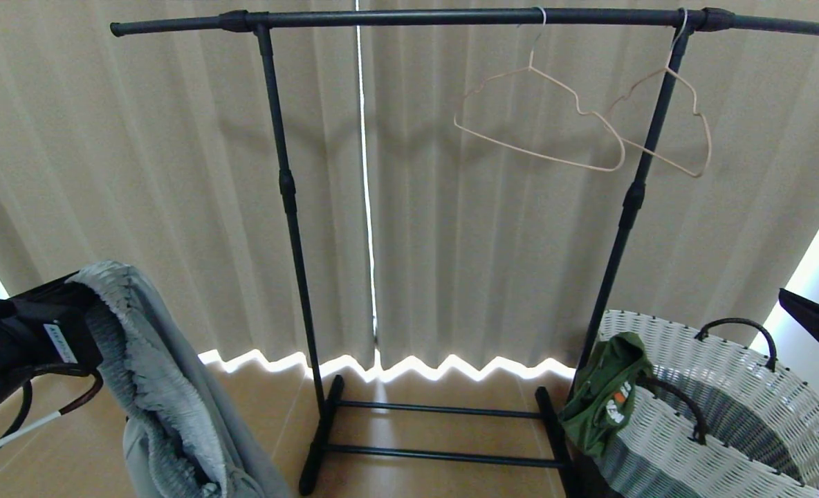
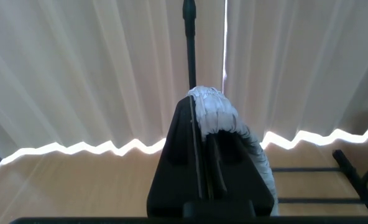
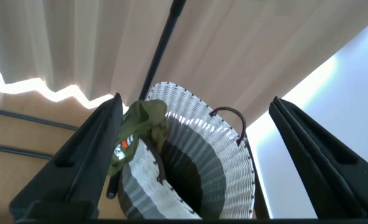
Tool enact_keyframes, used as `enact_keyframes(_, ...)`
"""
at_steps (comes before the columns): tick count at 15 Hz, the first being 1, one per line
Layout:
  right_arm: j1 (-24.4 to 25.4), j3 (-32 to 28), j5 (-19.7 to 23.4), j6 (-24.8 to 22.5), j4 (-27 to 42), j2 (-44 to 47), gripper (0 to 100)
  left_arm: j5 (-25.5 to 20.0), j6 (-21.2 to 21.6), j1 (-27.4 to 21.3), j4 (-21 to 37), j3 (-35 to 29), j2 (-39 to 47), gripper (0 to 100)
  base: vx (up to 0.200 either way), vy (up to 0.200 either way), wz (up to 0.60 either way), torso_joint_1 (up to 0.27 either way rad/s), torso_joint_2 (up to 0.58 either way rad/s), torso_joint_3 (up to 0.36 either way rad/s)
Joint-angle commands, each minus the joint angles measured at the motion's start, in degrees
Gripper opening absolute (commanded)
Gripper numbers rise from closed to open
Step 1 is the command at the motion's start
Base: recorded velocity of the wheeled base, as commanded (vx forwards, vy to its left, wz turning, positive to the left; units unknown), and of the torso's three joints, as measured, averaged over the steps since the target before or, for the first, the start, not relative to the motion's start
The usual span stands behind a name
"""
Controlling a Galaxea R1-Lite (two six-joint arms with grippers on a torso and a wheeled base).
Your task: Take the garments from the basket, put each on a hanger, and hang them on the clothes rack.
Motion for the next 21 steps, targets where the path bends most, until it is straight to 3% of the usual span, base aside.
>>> enact_keyframes(1, -0.02, 0.3, 0.0, -0.02, -0.03, -0.39, 100, 0.04, 0.02, 0.0, -0.07, 0.14, 0.16, 0, 0.0, 0.0, 0.0, 0.046, -0.11, -0.017)
enact_keyframes(7, -0.02, 0.65, 0.0, 0.07, -0.03, -0.48, 100, -0.05, 0.19, -0.27, -0.25, 1.2, 0.16, 0, 0.0, 0.0, 0.0, 0.159, -0.37, -0.223)
enact_keyframes(10, -0.02, 0.74, 0.09, 0.07, -0.03, -0.22, 100, 0.04, 0.19, -2.99, -0.25, 1.28, -0.2, 0, 0.0, 0.0, 0.0, 0.092, -0.5, -0.253)
enact_keyframes(21, 0.07, 0.74, 0.27, 0.07, -0.12, -0.13, 100, 0.04, 0.19, -3.17, -0.34, 1.81, -0.99, 0, 0.0, 0.0, 0.0, 0.271, -0.49, -0.259)
